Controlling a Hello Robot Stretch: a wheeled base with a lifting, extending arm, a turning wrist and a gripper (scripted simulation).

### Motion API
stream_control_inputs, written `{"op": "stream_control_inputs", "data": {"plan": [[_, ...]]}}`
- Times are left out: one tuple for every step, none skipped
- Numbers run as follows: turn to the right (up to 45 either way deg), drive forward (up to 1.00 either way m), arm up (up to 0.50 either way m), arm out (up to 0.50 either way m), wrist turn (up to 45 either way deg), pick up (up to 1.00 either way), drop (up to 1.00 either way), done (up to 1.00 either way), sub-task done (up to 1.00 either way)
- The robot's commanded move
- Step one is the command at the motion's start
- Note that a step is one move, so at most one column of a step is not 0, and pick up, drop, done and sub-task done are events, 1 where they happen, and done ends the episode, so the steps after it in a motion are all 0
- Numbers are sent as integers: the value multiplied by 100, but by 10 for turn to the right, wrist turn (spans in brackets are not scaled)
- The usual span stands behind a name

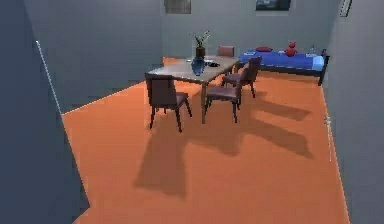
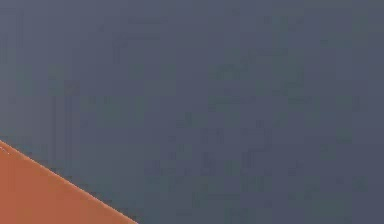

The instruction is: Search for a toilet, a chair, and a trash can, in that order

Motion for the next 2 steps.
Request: {"op": "stream_control_inputs", "data": {"plan": [[0,100,0,0,0,0,0,0,0],[0,45,0,0,0,0,0,0,0]]}}
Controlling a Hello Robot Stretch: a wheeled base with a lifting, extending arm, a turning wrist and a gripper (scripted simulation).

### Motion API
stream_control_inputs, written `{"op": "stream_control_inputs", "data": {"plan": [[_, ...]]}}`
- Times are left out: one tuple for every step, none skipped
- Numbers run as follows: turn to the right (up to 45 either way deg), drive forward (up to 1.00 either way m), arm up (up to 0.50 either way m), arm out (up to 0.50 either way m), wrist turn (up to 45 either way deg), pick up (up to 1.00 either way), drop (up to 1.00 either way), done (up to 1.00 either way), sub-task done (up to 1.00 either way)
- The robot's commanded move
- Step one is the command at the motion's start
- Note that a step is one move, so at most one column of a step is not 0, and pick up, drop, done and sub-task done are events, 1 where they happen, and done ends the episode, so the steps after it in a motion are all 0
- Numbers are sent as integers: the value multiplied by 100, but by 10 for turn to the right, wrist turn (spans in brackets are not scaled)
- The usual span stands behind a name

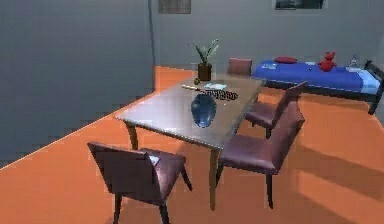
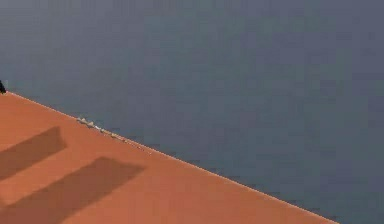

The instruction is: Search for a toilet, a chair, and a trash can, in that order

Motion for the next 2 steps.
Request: {"op": "stream_control_inputs", "data": {"plan": [[-120,0,0,0,0,0,0,0,0],[0,0,0,0,0,0,0,0,100]]}}
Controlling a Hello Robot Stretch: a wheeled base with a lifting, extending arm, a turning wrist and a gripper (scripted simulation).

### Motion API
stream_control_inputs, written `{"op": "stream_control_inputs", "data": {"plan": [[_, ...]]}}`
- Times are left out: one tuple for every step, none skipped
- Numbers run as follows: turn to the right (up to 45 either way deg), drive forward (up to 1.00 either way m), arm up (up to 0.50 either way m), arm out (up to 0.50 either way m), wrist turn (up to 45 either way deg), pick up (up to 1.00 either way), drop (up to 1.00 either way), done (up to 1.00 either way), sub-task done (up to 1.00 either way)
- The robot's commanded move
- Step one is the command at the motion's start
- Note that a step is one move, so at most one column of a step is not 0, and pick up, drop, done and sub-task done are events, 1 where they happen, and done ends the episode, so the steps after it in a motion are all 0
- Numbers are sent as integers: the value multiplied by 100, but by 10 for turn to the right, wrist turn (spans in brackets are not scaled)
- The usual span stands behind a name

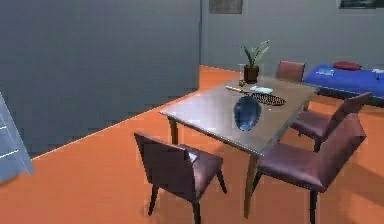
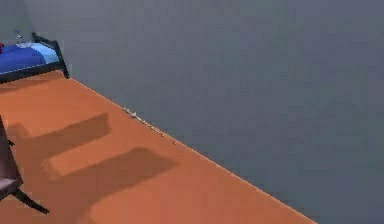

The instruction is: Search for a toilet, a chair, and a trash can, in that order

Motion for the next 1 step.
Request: {"op": "stream_control_inputs", "data": {"plan": [[-450,0,0,0,0,0,0,0,0]]}}
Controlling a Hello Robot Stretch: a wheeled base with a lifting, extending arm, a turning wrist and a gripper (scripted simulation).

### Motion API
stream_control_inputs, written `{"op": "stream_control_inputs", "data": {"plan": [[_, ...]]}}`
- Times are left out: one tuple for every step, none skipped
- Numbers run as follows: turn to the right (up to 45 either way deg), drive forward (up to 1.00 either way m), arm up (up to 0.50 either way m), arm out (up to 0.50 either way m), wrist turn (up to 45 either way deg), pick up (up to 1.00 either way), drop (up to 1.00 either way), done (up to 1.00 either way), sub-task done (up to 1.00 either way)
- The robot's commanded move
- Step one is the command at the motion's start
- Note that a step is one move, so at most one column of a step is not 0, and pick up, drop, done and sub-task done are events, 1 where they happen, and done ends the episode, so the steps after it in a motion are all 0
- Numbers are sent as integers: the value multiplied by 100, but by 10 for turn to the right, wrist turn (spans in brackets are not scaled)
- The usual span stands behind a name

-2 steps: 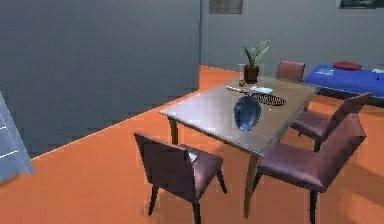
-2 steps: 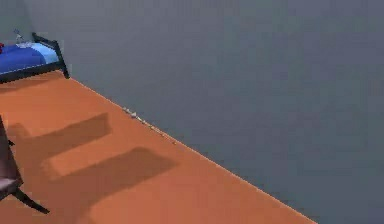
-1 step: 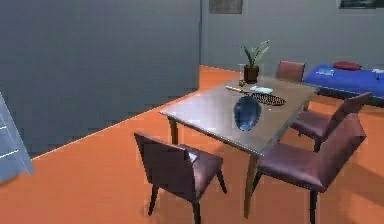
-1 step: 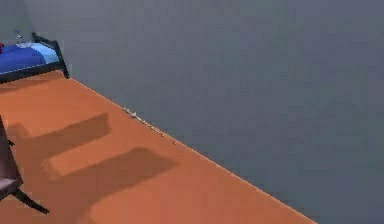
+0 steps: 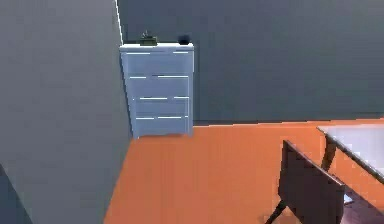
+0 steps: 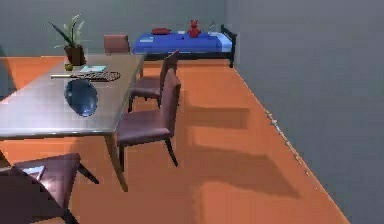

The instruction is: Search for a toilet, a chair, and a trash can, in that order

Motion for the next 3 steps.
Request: {"op": "stream_control_inputs", "data": {"plan": [[-450,0,0,0,0,0,0,0,0],[-450,0,0,0,0,0,0,0,0],[-420,0,0,0,0,0,0,0,0]]}}
